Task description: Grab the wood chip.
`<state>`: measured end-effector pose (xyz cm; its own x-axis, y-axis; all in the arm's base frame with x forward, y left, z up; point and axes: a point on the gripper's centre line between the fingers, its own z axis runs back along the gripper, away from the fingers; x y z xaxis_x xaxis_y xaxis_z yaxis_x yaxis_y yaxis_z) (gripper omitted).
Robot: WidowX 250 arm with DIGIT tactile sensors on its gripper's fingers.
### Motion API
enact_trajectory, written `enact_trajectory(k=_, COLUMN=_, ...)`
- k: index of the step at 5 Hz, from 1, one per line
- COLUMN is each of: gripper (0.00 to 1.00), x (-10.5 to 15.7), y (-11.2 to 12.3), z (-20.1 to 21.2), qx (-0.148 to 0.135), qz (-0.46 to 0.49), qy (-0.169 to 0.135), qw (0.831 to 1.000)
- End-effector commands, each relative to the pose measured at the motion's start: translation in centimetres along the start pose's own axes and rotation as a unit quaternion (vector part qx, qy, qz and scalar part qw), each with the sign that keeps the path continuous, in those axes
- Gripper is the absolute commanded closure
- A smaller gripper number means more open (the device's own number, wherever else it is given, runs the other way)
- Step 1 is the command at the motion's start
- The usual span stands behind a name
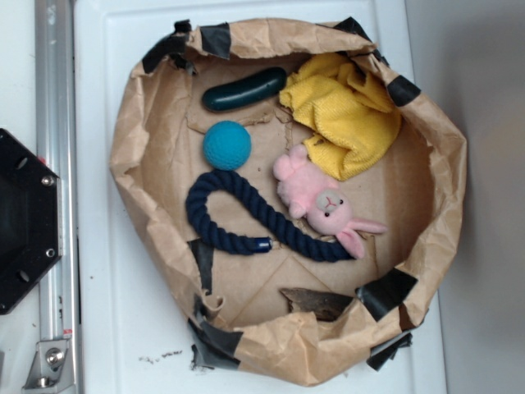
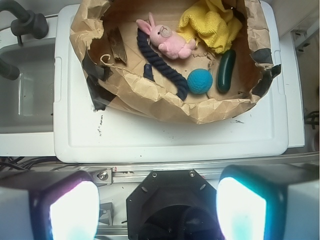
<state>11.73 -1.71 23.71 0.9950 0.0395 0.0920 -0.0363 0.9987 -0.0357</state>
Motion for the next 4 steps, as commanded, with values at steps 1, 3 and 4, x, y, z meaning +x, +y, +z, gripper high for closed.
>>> enact_trajectory(k=1, gripper=0.0, x=0.0, y=0.0, z=0.0, qx=0.0, qz=0.0, qy=0.0, qw=1.0)
enact_trajectory(k=3, gripper=0.0, x=8.2, y=-0.9, z=-5.1, qx=0.033, qz=0.003, qy=0.008, qw=0.999)
enact_trajectory(k=4, gripper=0.0, x=11.4, y=-0.9, z=-7.1, qx=0.037, qz=0.009, qy=0.011, qw=0.999)
